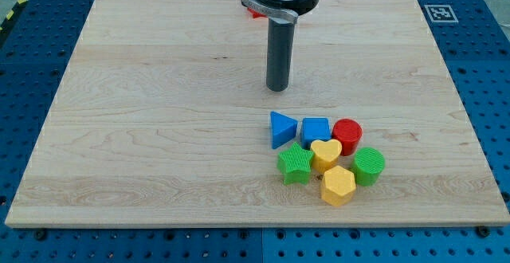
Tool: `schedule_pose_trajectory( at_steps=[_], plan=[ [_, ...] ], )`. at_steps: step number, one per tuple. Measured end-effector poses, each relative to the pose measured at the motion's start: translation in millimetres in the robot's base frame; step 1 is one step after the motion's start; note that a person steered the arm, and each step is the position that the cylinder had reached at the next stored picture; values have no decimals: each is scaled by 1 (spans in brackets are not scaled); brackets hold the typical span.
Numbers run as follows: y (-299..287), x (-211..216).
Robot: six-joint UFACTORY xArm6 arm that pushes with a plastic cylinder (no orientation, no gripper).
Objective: Push the green star slightly to the right
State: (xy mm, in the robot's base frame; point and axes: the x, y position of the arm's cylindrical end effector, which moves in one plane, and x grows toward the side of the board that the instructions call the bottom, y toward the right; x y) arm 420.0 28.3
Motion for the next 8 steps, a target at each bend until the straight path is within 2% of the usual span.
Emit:
schedule_pose_trajectory(
  at_steps=[1,2,3,4,5,8],
  plan=[
    [0,0],
    [-24,-6],
    [-97,39],
    [-100,81],
    [-54,122],
    [-5,166]
  ],
)
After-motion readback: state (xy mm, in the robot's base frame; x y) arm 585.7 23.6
